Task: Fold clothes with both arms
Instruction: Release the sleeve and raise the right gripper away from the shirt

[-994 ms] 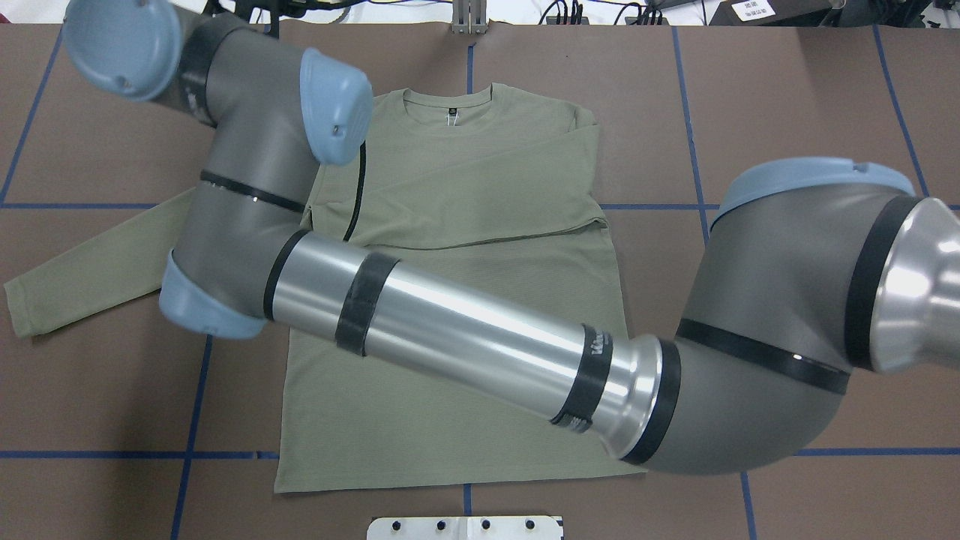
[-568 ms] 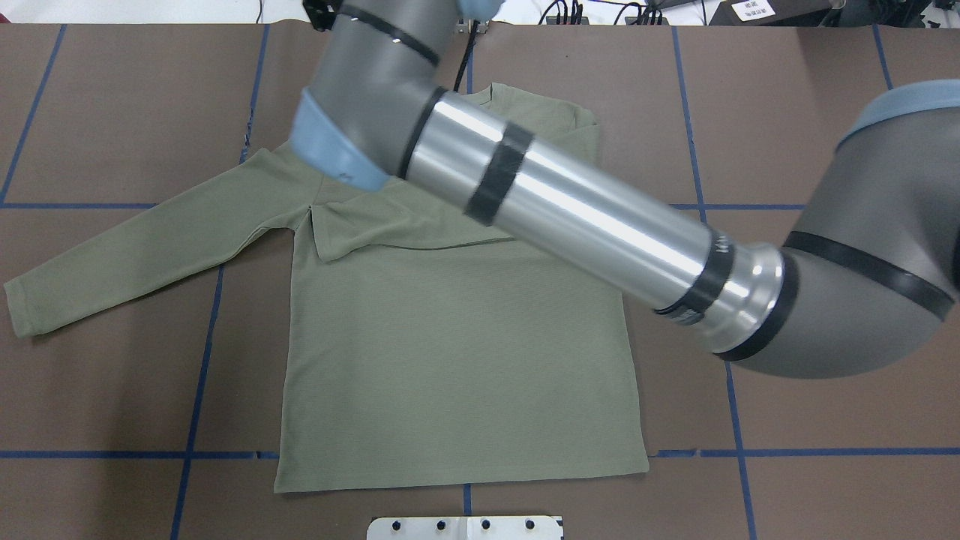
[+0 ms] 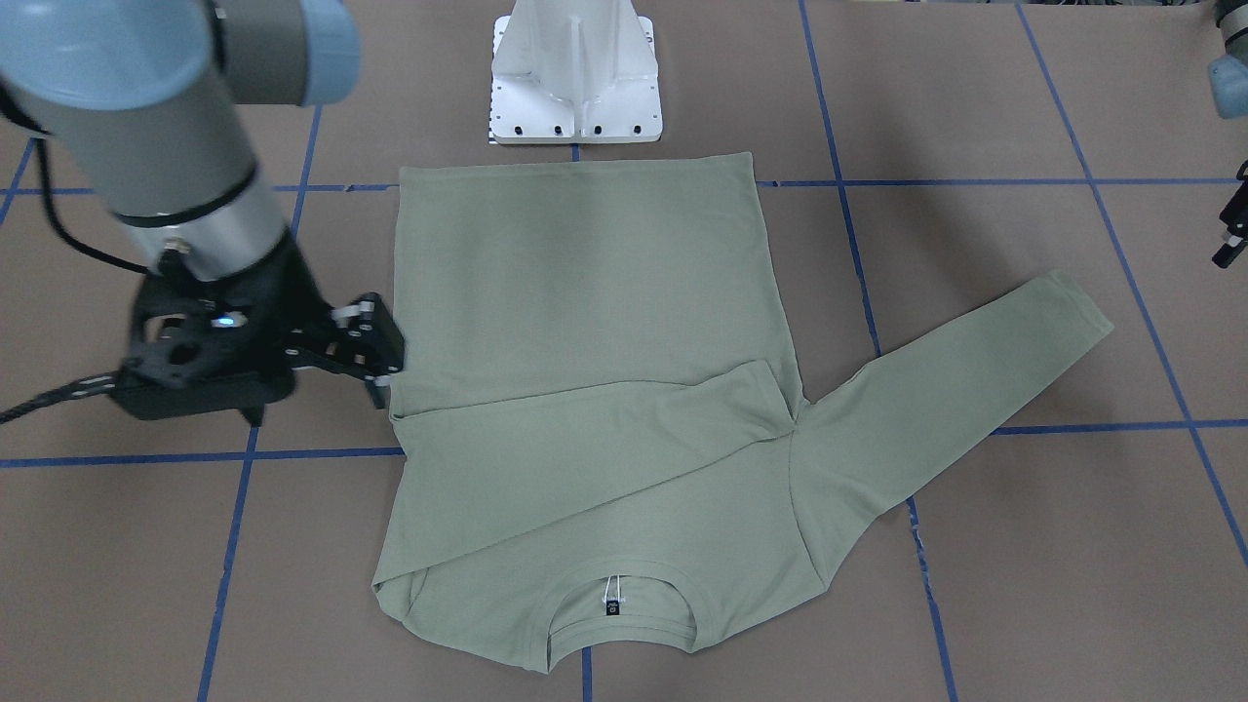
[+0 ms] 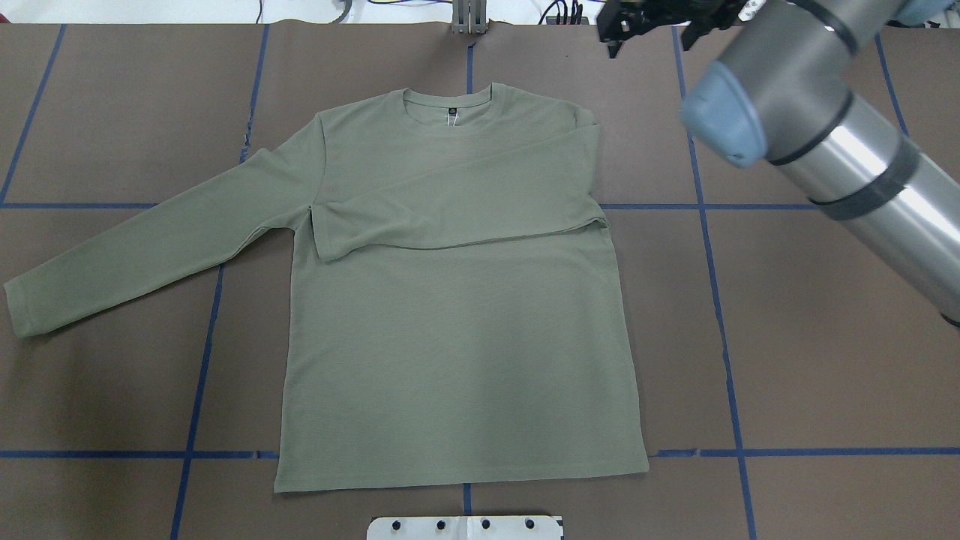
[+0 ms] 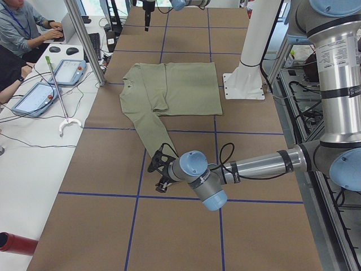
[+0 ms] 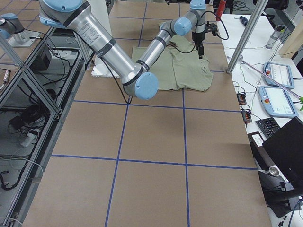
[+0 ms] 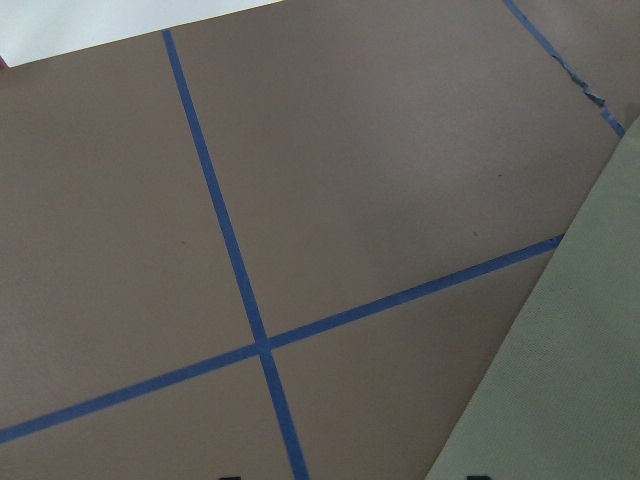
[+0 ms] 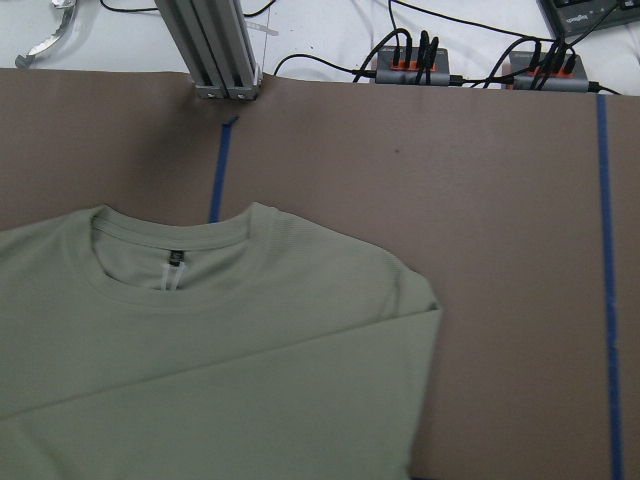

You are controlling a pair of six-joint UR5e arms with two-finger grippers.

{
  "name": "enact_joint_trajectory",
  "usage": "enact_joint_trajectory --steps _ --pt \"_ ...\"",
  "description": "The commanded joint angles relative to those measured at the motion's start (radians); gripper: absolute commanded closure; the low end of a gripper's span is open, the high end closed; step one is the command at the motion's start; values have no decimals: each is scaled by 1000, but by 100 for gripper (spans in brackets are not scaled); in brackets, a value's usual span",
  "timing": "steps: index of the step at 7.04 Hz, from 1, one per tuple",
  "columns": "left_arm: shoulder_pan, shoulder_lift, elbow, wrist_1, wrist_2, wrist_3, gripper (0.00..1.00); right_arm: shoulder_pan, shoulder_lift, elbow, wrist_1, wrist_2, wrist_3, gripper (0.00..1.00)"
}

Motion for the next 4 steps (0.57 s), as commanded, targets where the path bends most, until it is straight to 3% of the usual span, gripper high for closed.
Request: enact_joint_trajectory --steps 1,4 --pt "102 -1 86 -131 70 -131 36 79 -179 140 4 74 -130 0" --pt "228 -11 122 -233 120 -326 38 80 -202 171 4 67 -129 0"
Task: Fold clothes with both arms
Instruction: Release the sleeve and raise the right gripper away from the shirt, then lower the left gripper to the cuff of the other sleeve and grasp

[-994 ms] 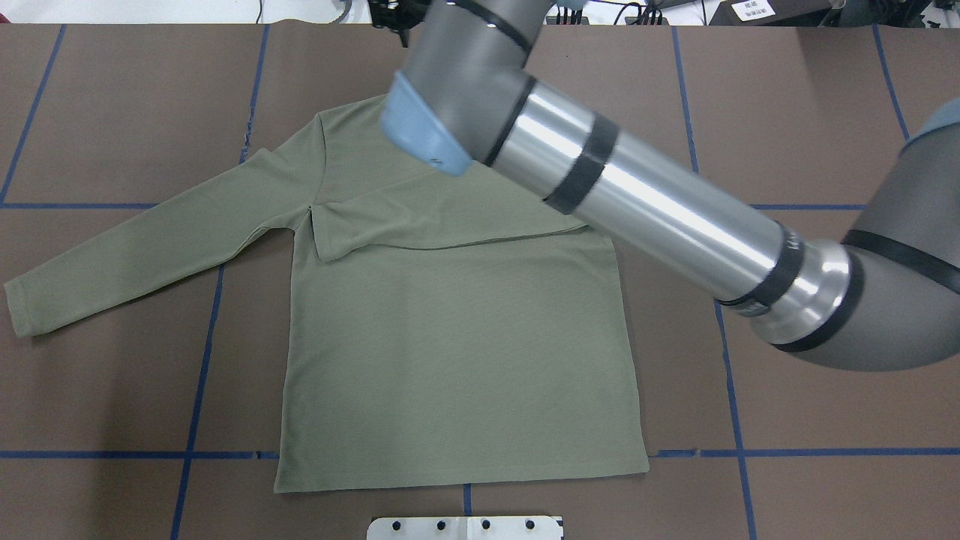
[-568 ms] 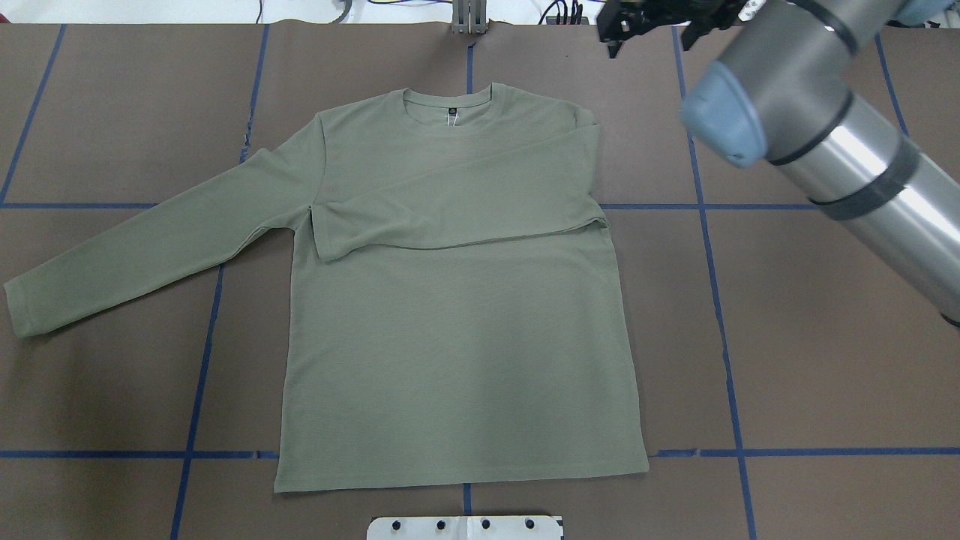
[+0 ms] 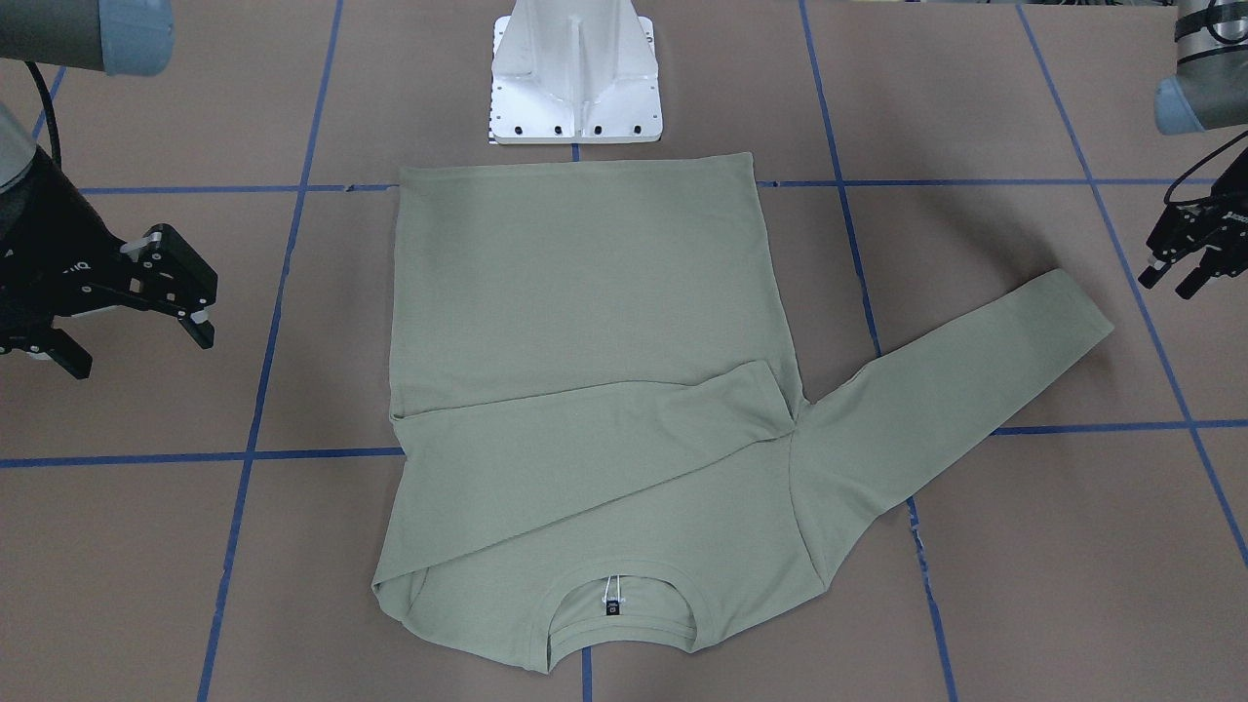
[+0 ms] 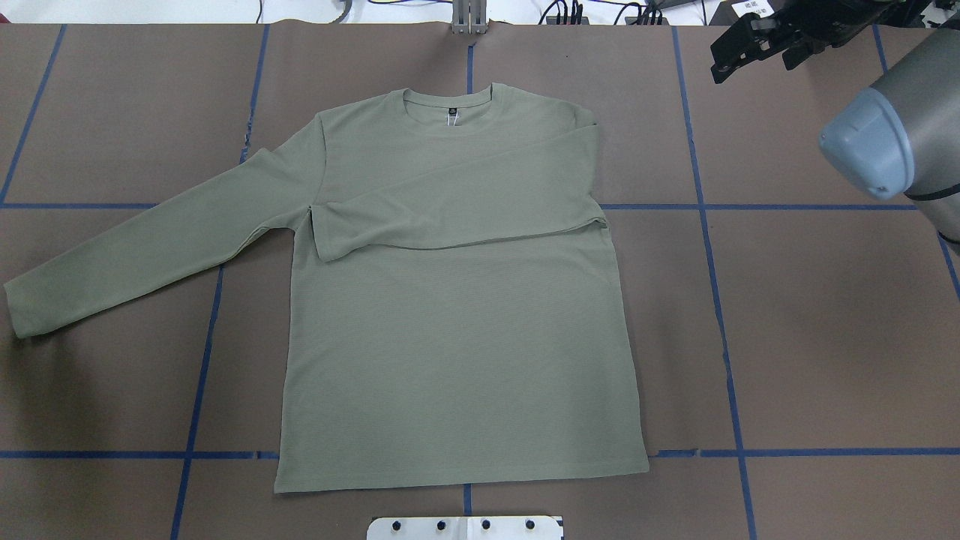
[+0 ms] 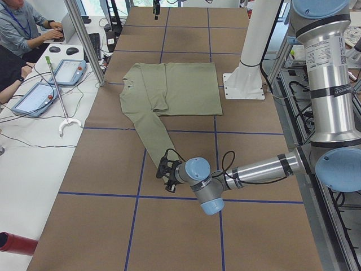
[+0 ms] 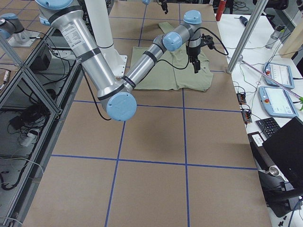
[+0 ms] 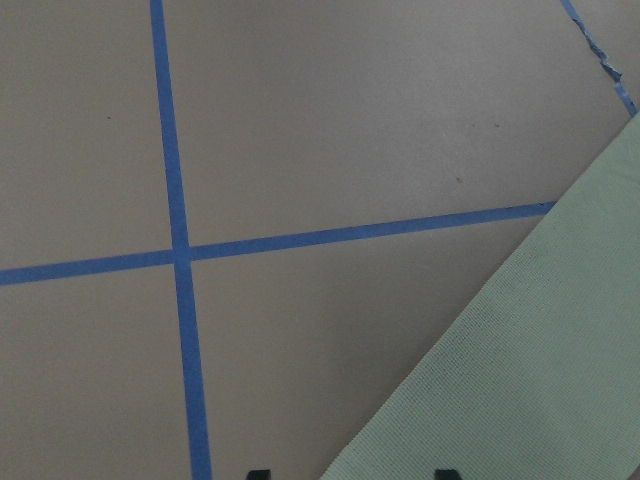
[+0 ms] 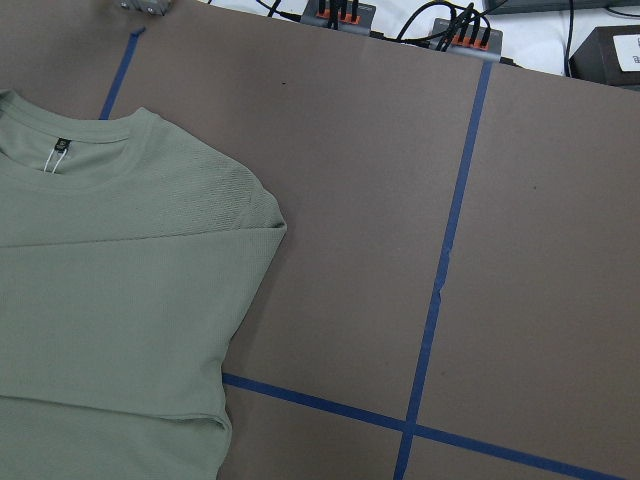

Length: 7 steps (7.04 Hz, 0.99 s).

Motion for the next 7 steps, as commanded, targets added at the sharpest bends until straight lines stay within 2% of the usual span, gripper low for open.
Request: enact_joint_trajectory --steps 1,3,4,7 --pt "78 -39 40 -22 17 -64 38 1 -27 14 3 -4 -1 0" --pt "95 -142 167 -24 17 -55 39 1 -34 12 2 -5 0 0" --pt "95 -162 210 -25 18 -47 40 1 -36 14 2 -6 7 0" --pt "97 -138 216 -61 9 -25 41 1 -48 23 3 -8 2 0"
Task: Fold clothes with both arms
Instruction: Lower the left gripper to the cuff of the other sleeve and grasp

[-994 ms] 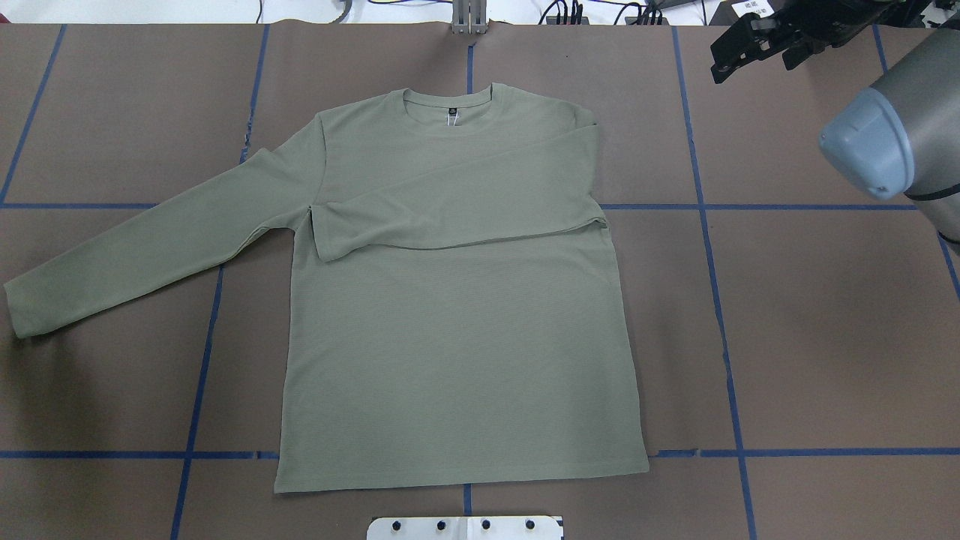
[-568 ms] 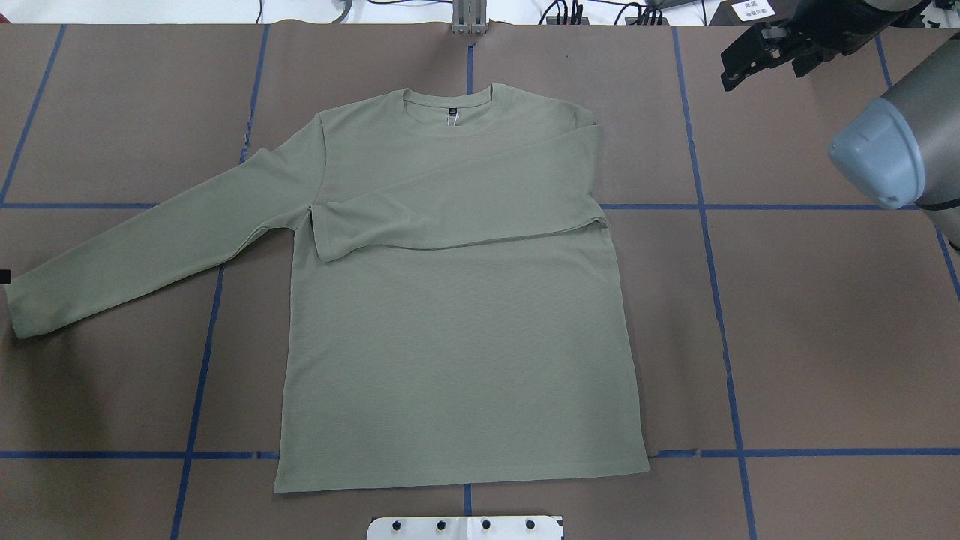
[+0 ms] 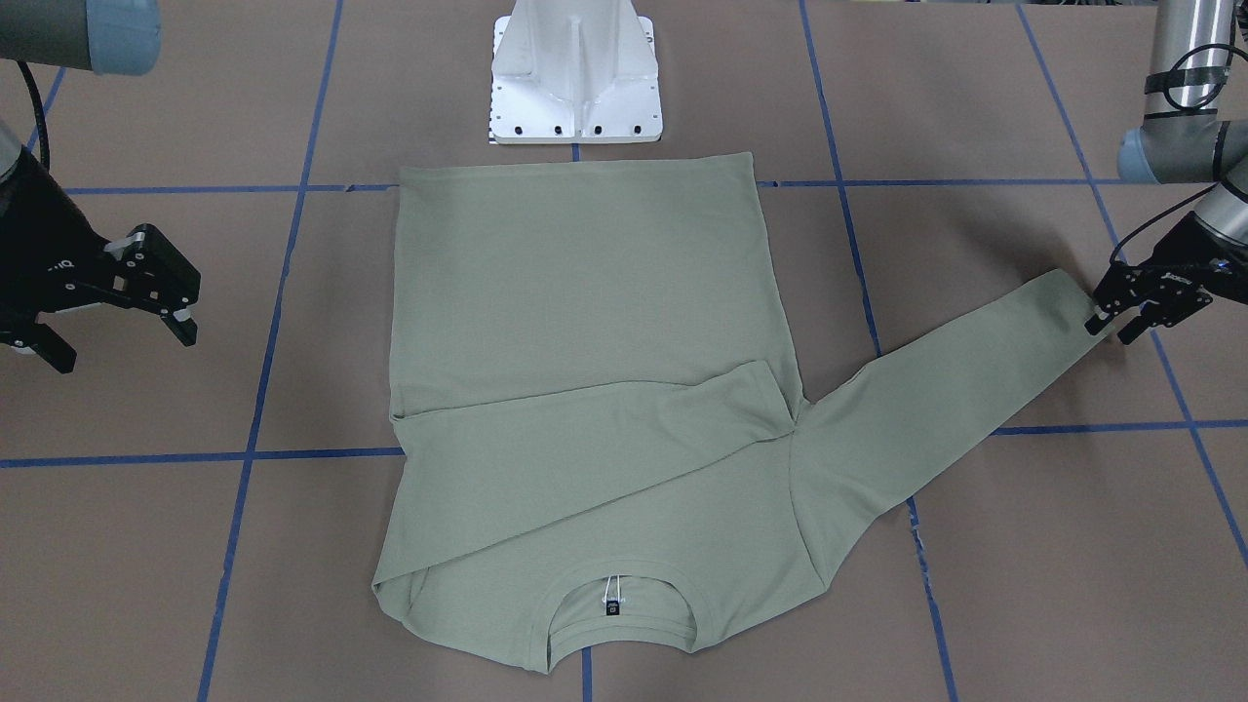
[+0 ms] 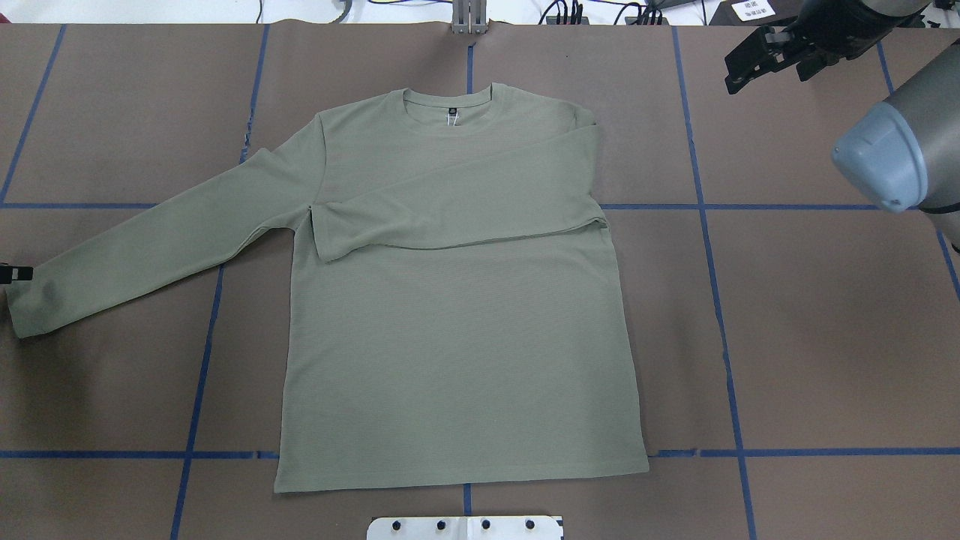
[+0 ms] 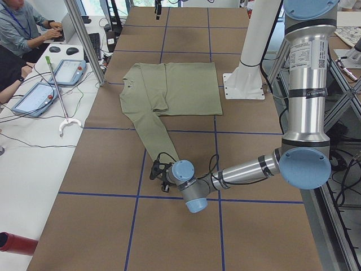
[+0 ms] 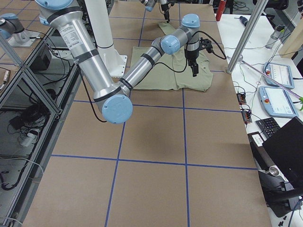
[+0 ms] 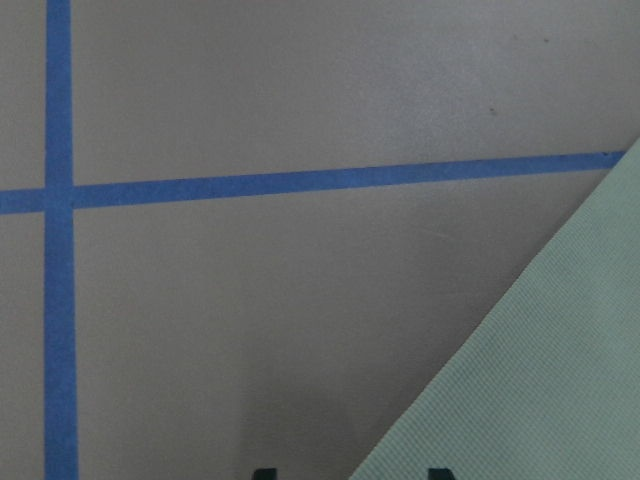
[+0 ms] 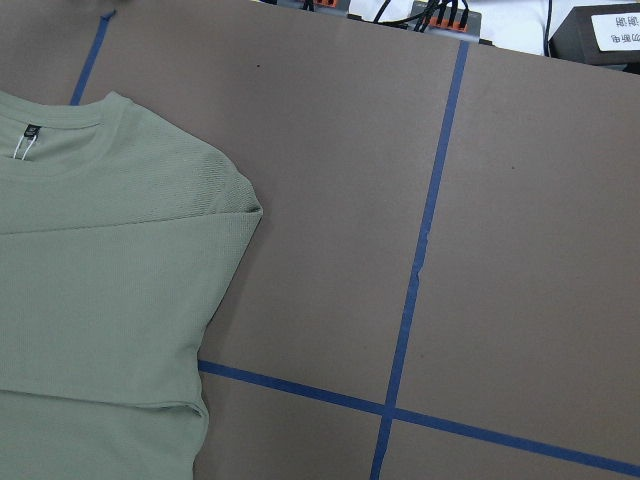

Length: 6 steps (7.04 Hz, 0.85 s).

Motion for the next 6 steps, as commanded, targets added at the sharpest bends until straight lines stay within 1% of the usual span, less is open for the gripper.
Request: enact_joint_trajectory --steps 1,6 --pt "1 25 3 -27 -2 6 41 0 -15 11 0 0 -3 0" --pt "2 31 3 -36 4 3 45 0 -18 13 0 -2 -3 0"
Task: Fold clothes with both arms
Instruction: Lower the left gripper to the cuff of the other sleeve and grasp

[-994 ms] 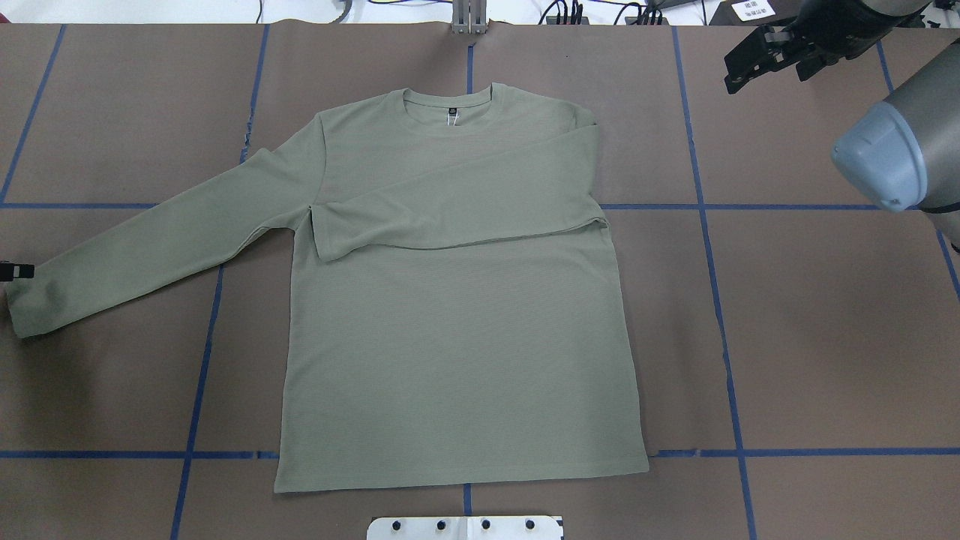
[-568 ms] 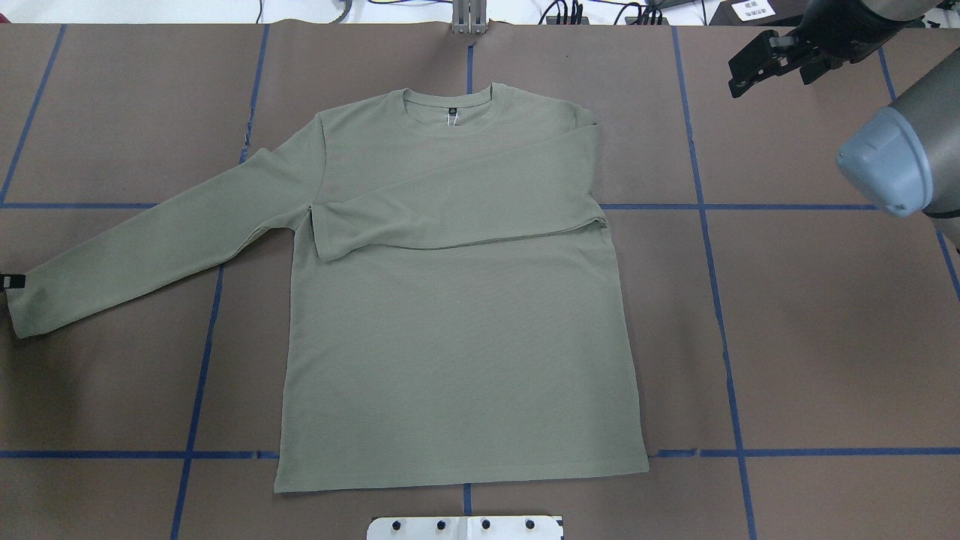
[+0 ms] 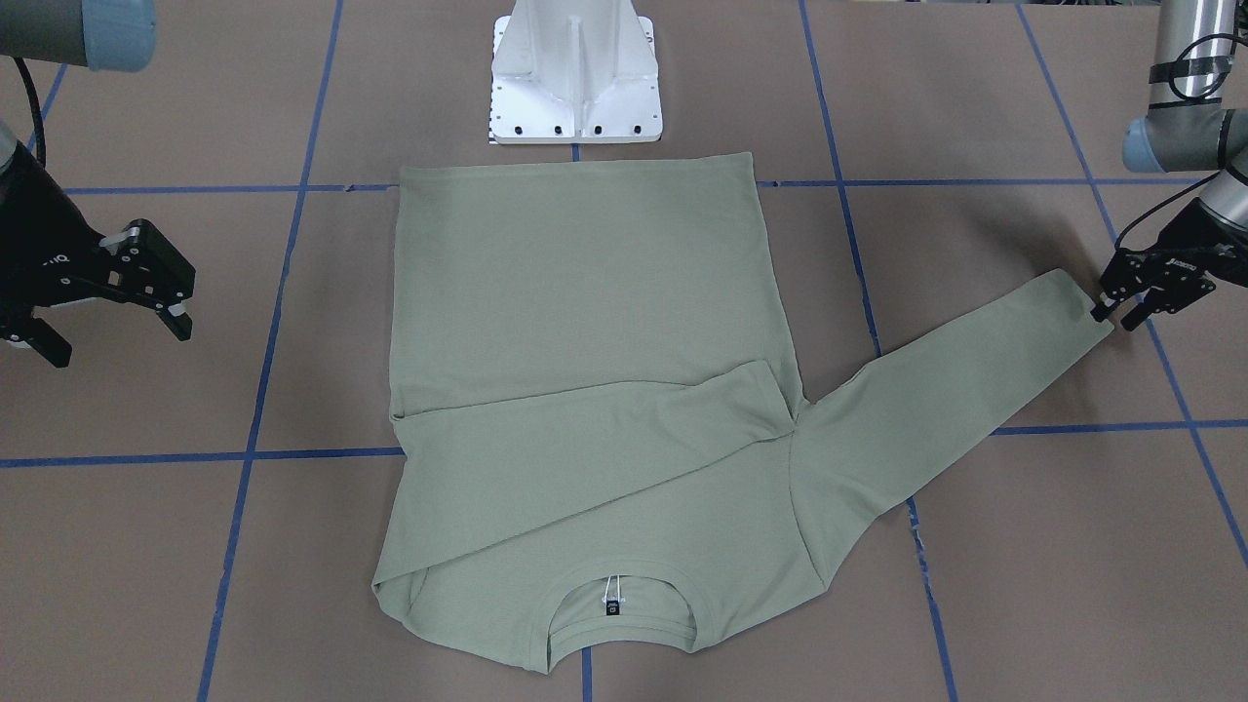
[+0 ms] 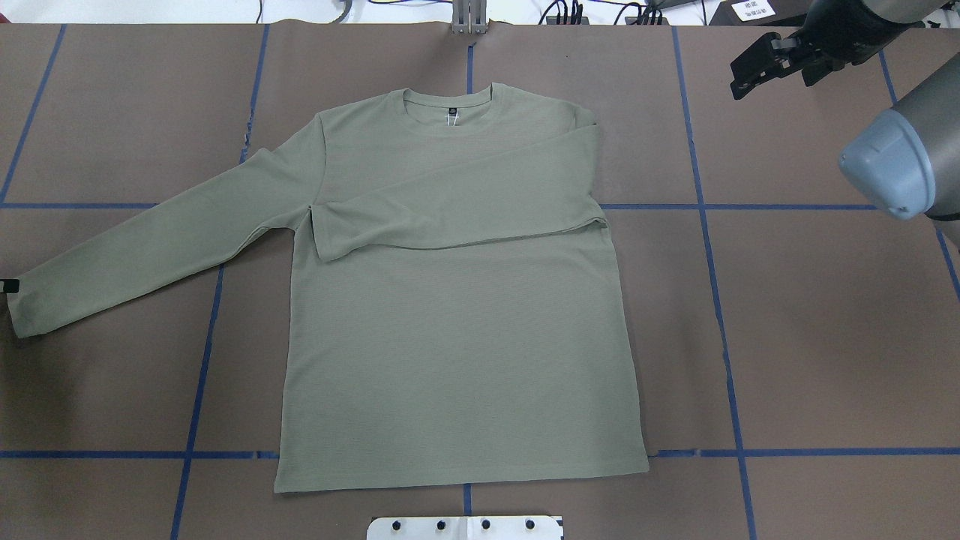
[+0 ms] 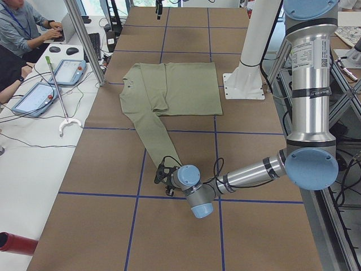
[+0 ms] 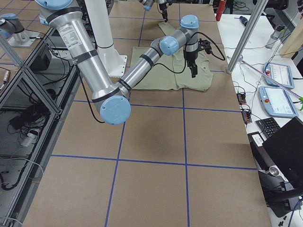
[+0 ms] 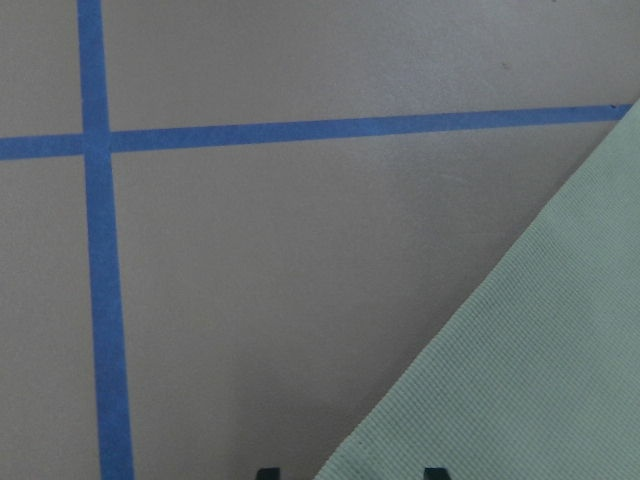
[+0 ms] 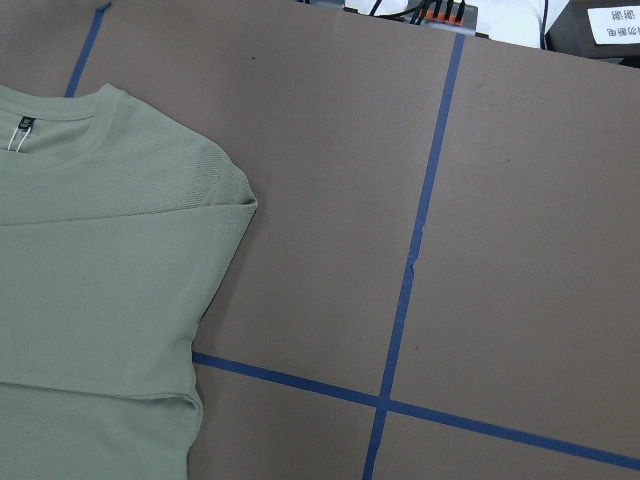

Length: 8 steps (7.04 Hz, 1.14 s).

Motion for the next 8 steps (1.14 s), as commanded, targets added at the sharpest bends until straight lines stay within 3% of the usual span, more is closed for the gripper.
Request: enact_joint_trajectory --steps 1,6,7,8 --pt "0 -2 0 0 2 -1 45 0 -6 0 0 -1 0 0" --pt "17 -3 5 0 0 1 45 0 -10 0 0 -3 0 0" --pt "17 -3 5 0 0 1 50 0 -10 0 0 -3 -2 0" --pt "17 -2 5 0 2 -1 61 0 -13 0 0 -3 0 0"
